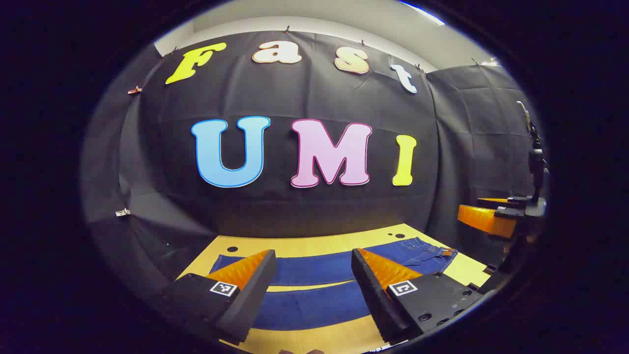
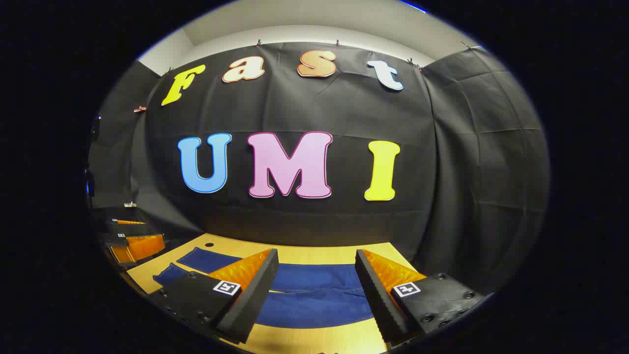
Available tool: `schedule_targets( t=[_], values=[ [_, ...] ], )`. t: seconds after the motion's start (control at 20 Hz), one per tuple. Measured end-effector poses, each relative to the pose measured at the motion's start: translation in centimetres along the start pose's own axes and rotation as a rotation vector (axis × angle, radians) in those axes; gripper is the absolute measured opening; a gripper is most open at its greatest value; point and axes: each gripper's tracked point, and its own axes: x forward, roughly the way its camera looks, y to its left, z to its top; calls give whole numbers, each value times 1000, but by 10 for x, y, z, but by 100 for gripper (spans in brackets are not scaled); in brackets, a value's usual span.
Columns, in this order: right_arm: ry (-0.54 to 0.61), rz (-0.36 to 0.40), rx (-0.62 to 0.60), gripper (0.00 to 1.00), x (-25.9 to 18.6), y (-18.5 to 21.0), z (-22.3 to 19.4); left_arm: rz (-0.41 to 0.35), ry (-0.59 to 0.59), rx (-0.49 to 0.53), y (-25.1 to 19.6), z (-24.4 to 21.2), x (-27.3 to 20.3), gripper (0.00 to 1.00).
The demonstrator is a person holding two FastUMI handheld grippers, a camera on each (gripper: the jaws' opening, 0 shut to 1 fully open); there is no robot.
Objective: Grasp the waist and the cuffs of the jeans and fold them to make the two legs overlap; first hold the waist and fold one-third of the jeans toward the cuffs, then hold the cuffs and fold the remaining one-third in the same direction to finish folding.
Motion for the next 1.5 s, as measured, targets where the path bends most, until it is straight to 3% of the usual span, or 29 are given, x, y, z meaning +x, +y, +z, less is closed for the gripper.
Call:
schedule_targets(
  t=[0.25,0.35,0.45,0.65,0.8,1.2,1.3,1.5],
  values=[
    [-2,15,1,96,-1,6,0,-3,-21,68,-2,9,0,96],
    [1,26,-9,93,0,12,-1,-22,-17,56,-8,6,1,96],
    [-2,40,-18,99,0,17,1,-24,-7,42,-9,3,2,96],
    [12,72,-36,96,0,28,-4,-20,-3,49,-8,1,2,96],
    [12,80,-41,96,2,32,-5,5,-37,92,-1,9,2,96],
    [42,57,-59,96,15,23,-16,45,27,48,39,-17,8,98],
    [64,60,-63,96,17,22,-22,62,75,120,68,-36,7,98],
    [97,57,-98,96,21,13,-33,97,246,373,158,-96,3,98]
  ],
)
